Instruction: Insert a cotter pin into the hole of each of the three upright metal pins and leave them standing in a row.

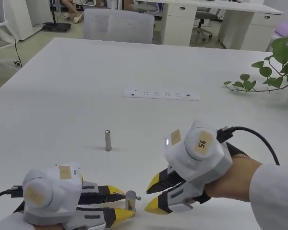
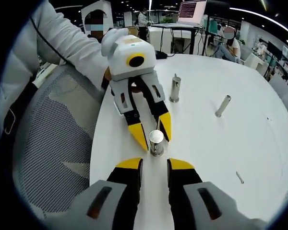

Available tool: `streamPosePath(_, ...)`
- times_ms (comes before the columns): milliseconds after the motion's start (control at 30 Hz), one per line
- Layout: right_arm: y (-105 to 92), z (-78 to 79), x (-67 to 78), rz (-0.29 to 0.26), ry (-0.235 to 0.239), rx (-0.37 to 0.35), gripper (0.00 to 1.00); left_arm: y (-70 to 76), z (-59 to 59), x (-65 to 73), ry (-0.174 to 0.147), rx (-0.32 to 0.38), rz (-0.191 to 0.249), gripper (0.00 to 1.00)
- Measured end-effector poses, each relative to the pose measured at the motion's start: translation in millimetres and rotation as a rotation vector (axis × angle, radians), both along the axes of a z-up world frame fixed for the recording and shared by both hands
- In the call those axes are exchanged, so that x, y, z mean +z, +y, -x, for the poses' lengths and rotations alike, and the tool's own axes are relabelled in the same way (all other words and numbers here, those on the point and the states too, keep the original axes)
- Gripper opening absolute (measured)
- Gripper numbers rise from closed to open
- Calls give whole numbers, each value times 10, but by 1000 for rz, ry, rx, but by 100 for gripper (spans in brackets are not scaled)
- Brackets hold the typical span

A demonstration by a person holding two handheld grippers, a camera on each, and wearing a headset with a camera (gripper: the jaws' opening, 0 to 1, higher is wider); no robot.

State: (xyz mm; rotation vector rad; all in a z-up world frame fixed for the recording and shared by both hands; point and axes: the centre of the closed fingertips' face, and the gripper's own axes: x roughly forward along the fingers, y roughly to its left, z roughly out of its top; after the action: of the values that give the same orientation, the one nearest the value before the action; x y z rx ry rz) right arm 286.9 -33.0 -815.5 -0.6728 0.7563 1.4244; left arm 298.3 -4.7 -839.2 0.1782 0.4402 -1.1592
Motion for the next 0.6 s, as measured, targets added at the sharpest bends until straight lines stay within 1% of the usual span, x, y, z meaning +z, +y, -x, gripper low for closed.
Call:
streamPosePath(67, 10, 6, -4, -15, 6, -12, 26, 41, 31, 26, 8, 0, 3, 26)
streamPosePath(167, 17, 10, -16, -30, 14, -28, 28, 93, 78, 52, 12, -5, 1, 30)
streamPosePath(200, 25, 13, -18, -37, 19, -37, 29, 124, 103, 70, 17, -5, 4, 32)
streamPosePath(300, 43, 12, -20, -53, 17, -46, 31, 195, 157, 148, 20, -1, 18, 36)
streamPosePath(367, 56, 14, -25, -63, 16, -53, 33, 250, 182, 205, 13, 9, 28, 38)
streamPosePath(400, 60, 18, -29, -67, 20, -56, 33, 292, 191, 233, 4, 15, 26, 39)
streamPosePath(433, 66, 28, -36, -71, 27, -61, 33, 316, 201, 255, 2, 19, 28, 39)
streamPosePath(467, 69, 31, -41, -74, 28, -63, 33, 341, 208, 284, 4, 26, 37, 40)
streamPosePath(567, 79, 40, -62, -89, 31, -74, 33, 428, 243, 401, -7, 49, 62, 43)
streamPosePath(600, 83, 42, -65, -95, 33, -77, 34, 444, 253, 434, -8, 54, 71, 45)
